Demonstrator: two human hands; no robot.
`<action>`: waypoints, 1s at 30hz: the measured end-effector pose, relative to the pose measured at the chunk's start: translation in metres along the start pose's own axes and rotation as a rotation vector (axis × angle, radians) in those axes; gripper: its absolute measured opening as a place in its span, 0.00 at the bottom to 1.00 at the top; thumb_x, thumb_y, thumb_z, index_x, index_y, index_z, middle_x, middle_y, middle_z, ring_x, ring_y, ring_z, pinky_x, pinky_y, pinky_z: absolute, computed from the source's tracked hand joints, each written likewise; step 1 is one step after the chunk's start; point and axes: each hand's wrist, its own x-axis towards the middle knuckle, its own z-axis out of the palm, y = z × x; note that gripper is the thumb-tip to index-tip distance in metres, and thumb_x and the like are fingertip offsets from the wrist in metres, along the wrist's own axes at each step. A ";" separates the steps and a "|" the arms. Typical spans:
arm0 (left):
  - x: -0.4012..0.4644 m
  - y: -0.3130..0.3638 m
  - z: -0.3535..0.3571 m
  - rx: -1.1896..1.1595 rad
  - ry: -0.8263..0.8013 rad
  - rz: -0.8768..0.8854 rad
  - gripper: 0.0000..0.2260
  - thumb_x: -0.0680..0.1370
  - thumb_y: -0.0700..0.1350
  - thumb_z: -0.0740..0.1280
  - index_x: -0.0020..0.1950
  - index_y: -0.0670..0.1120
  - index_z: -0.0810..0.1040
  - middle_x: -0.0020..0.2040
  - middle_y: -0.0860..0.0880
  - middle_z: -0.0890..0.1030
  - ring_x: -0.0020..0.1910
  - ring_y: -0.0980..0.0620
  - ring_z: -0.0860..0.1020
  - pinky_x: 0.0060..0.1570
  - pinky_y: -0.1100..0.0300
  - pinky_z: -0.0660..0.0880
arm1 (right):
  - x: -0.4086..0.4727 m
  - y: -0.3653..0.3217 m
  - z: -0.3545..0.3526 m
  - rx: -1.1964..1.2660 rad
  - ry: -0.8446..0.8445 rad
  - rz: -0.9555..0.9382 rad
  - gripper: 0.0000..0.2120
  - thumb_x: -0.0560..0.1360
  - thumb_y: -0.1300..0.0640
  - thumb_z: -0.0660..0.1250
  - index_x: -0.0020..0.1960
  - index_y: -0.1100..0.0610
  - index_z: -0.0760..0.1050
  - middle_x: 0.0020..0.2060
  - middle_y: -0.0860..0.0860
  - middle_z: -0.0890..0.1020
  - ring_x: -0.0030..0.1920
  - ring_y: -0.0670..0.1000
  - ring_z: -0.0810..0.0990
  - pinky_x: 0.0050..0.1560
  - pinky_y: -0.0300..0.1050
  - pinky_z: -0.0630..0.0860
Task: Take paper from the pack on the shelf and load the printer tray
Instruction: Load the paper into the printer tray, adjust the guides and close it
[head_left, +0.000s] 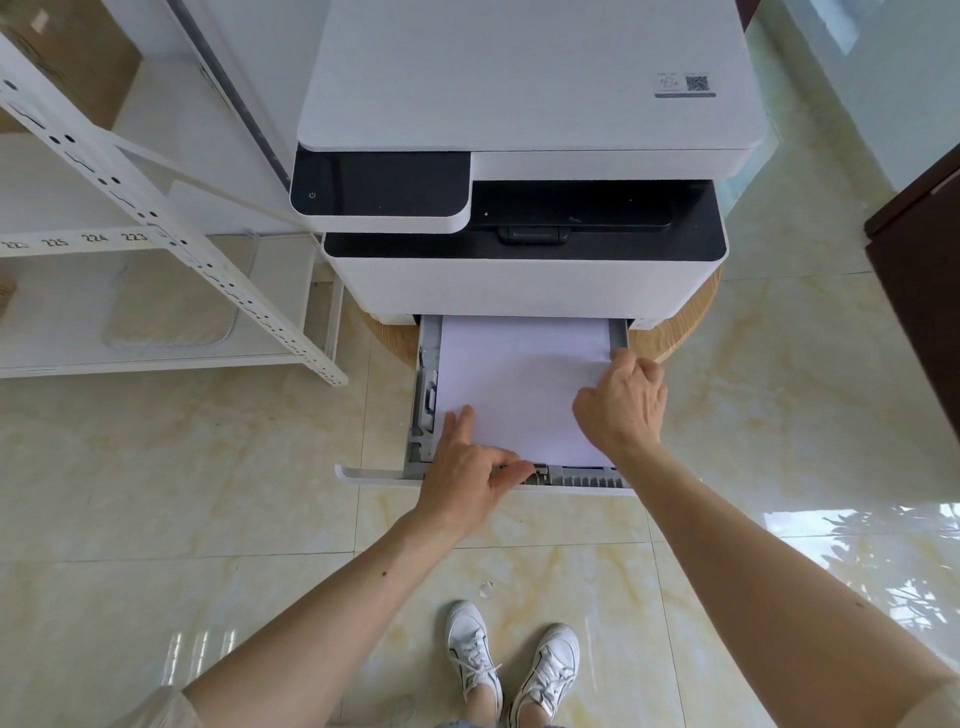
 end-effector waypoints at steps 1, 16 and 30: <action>0.000 0.000 0.000 -0.019 -0.007 -0.008 0.14 0.77 0.57 0.65 0.58 0.54 0.83 0.80 0.40 0.48 0.79 0.42 0.42 0.75 0.49 0.51 | 0.001 0.001 -0.001 0.023 0.007 0.004 0.23 0.69 0.64 0.61 0.64 0.64 0.67 0.59 0.59 0.77 0.68 0.59 0.63 0.65 0.51 0.63; 0.000 -0.003 0.007 -0.032 0.048 0.031 0.11 0.78 0.55 0.65 0.53 0.52 0.84 0.79 0.40 0.51 0.79 0.46 0.43 0.71 0.55 0.57 | 0.009 0.032 -0.010 0.191 -0.070 -0.028 0.25 0.70 0.68 0.57 0.65 0.57 0.69 0.62 0.54 0.78 0.70 0.55 0.62 0.66 0.50 0.58; 0.001 -0.020 0.004 -0.043 0.456 0.104 0.11 0.79 0.39 0.64 0.62 0.40 0.75 0.69 0.43 0.73 0.71 0.46 0.69 0.64 0.66 0.61 | -0.001 0.043 -0.009 0.340 -0.023 -0.046 0.19 0.76 0.64 0.63 0.66 0.58 0.68 0.59 0.56 0.78 0.62 0.58 0.72 0.56 0.49 0.70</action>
